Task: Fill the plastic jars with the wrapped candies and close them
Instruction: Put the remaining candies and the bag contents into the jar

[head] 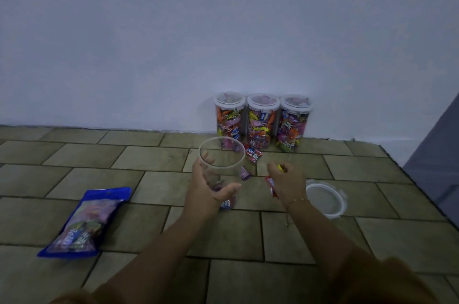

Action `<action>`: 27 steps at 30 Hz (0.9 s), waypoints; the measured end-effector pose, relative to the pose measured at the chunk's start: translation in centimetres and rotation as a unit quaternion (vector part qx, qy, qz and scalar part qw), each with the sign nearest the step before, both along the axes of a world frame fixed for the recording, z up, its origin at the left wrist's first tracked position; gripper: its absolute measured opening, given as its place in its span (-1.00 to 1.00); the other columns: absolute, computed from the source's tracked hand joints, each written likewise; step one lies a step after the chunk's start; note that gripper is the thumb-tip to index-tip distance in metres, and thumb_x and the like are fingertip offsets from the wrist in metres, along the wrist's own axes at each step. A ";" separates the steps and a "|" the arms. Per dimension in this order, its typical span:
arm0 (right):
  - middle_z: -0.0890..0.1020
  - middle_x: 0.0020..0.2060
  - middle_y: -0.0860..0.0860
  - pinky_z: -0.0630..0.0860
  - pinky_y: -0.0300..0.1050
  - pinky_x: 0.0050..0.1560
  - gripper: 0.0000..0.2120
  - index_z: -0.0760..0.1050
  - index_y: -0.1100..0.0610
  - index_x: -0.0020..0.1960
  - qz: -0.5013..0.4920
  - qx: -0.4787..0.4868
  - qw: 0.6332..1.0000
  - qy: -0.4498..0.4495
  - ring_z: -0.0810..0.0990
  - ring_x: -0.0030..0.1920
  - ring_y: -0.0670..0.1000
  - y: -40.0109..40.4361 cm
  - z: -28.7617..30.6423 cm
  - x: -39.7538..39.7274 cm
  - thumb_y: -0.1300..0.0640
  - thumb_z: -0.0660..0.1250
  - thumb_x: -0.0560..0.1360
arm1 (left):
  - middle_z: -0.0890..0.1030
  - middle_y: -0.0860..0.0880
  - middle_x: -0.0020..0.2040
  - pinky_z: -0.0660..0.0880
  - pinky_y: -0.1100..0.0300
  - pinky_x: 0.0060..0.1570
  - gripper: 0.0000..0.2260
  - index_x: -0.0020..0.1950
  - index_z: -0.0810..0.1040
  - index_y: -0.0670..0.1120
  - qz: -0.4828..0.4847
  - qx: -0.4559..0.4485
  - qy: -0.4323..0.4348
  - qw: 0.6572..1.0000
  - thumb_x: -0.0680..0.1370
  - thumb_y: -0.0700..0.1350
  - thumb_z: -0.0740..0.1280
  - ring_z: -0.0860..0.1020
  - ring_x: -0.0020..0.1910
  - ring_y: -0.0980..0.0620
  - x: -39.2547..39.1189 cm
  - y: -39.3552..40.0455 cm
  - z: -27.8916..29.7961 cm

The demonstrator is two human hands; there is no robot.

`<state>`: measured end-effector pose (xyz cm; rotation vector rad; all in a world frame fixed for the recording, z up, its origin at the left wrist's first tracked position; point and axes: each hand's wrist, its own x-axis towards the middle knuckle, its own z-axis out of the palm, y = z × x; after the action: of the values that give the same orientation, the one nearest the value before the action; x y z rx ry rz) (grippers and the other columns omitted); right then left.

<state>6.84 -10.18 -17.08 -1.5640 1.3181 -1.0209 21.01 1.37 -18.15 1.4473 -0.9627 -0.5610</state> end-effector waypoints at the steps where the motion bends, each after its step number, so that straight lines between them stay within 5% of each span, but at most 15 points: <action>1: 0.36 -0.45 0.10 0.25 -0.14 -0.34 -0.66 0.33 0.16 -0.40 -0.007 0.001 0.999 -0.040 0.31 -0.36 0.04 -0.1 1.0 0.2 0.12 0.33 0.50 | 0.37 0.36 0.14 0.44 0.53 -0.07 -0.17 0.34 0.14 0.19 -0.010 0.002 0.006 1.000 0.25 -0.10 0.58 0.42 0.04 0.52 -0.5 0.2 -0.2; 5: 0.40 -0.45 0.05 0.32 -0.16 -0.34 -0.69 0.39 0.07 -0.39 -0.010 -0.067 0.981 -0.183 0.34 -0.39 -0.05 0.3 6.7 1.6 0.05 0.34 0.50 | 0.40 0.31 0.19 0.38 0.59 -0.07 -0.14 0.37 0.15 0.17 -0.039 0.008 0.015 0.999 0.25 -0.16 0.59 0.40 0.14 0.42 -2.3 0.8 -0.7; 11: 0.37 -0.47 0.00 0.24 -0.37 -0.45 -0.72 0.38 0.12 -0.33 0.088 -0.154 0.970 -0.168 0.28 -0.48 -0.17 3.3 10.4 3.7 0.13 0.29 0.53 | 0.37 0.17 0.27 0.33 0.62 -0.05 -0.02 0.47 0.10 0.05 -0.056 0.028 -0.001 0.998 0.18 -0.03 0.60 0.36 0.27 0.24 -2.4 1.0 -1.0; 15: 0.48 -0.42 0.02 0.42 -0.11 -0.28 -0.81 0.48 0.10 -0.20 0.118 -0.116 0.971 -0.171 0.44 -0.37 -0.02 4.1 9.6 4.1 0.04 0.26 0.55 | 0.40 0.19 0.27 0.37 0.58 -0.01 -0.10 0.36 0.13 0.18 -0.069 0.039 -0.005 0.997 0.17 0.00 0.59 0.41 0.25 0.23 -2.2 1.0 -0.7; 22: 0.48 -0.42 -0.02 0.48 -0.05 -0.27 -0.82 0.44 -0.03 -0.20 0.139 -0.168 0.967 -0.131 0.47 -0.38 -0.01 4.4 7.9 3.6 -0.01 0.22 0.57 | 0.39 0.18 0.29 0.42 0.24 0.23 -0.12 0.24 0.15 0.40 -0.070 0.025 0.006 0.997 0.09 0.16 0.60 0.36 0.33 0.19 -1.9 0.6 -1.5; 27: 0.45 -0.40 -0.09 0.49 0.06 -0.25 -0.82 0.38 -0.14 -0.21 0.145 -0.226 0.957 -0.114 0.49 -0.31 0.03 5.5 6.4 3.5 -0.12 0.15 0.55 | 0.43 0.21 0.24 0.46 0.41 0.04 -0.17 0.22 0.18 0.37 -0.083 0.021 0.008 0.996 0.16 0.03 0.63 0.44 0.23 0.28 -1.9 0.6 -1.5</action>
<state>10.34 -4.71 -10.70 -1.8405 0.6977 -1.3263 19.12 1.95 -19.63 1.4064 -1.0707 -0.7169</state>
